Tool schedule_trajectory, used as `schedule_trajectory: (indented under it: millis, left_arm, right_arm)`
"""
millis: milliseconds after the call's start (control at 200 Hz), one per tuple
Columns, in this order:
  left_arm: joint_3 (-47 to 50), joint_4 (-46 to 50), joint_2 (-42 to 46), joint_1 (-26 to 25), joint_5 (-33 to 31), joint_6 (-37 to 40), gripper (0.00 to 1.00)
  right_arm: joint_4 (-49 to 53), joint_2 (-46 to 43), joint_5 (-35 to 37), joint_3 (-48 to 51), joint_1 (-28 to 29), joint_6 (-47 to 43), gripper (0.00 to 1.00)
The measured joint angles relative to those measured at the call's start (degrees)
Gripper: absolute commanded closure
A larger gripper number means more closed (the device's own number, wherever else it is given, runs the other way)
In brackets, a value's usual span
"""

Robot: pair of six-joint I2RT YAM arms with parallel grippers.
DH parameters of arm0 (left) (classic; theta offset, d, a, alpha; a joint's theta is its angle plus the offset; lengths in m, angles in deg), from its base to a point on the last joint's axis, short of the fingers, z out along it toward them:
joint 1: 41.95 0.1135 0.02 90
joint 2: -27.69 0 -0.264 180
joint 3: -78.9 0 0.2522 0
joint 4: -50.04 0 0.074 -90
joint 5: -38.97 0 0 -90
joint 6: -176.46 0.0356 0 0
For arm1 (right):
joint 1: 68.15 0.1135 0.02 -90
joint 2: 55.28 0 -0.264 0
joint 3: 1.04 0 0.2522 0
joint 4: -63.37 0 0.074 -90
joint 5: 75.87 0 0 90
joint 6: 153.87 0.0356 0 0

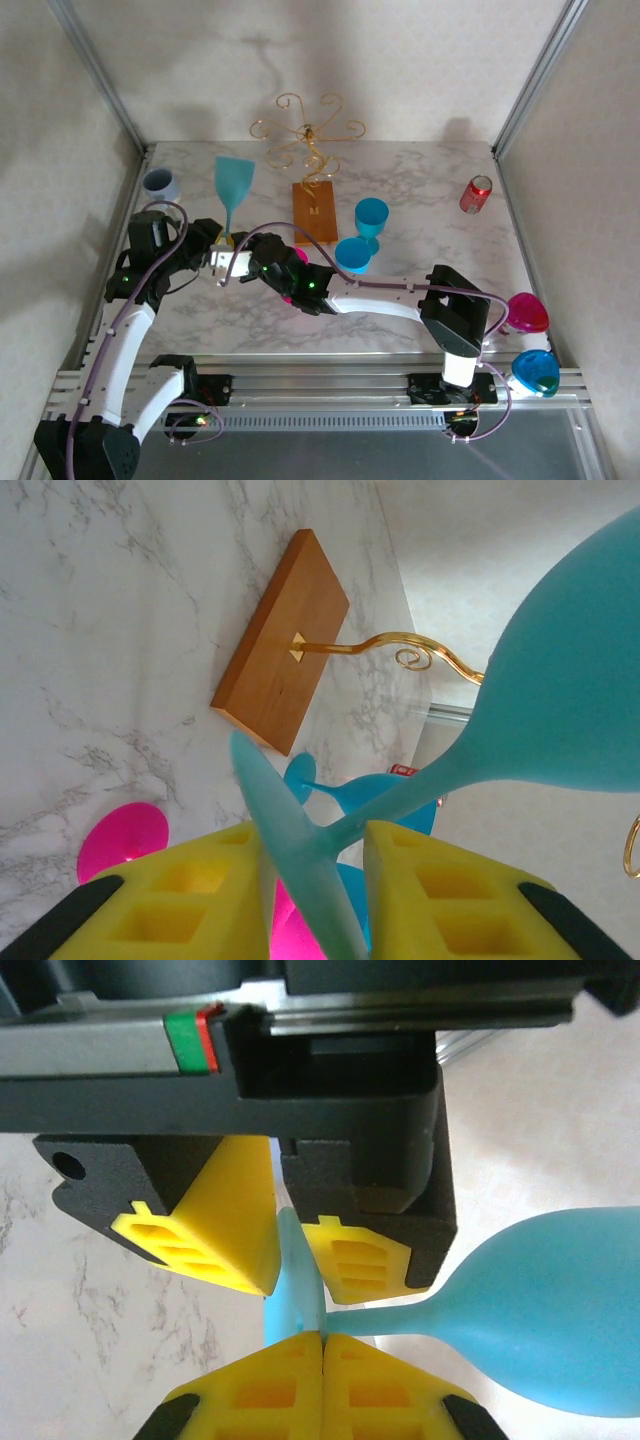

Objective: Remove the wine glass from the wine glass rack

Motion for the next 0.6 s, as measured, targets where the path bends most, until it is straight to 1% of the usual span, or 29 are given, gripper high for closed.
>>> schedule_trajectory:
  millis: [345, 476, 576, 601]
  left_arm:
    - [0.39, -1.42, -0.20, 0.00, 0.07, -0.28, 0.82]
    - [0.74, -2.21, -0.37, 0.00, 0.31, -0.55, 0.82]
    - [0.87, -2.82, -0.52, 0.00, 0.50, -0.70, 0.87]
    - [0.90, -3.02, -0.52, 0.00, 0.50, -0.72, 0.91]
  right_arm:
    - [0.04, 0.00, 0.00, 0.02, 0.00, 0.00, 1.00]
    - [0.22, 0.00, 0.02, 0.02, 0.00, 0.00, 1.00]
    - [0.39, 0.00, 0.02, 0.02, 0.00, 0.00, 1.00]
    - [0.50, 0.00, 0.00, 0.02, 0.00, 0.00, 1.00]
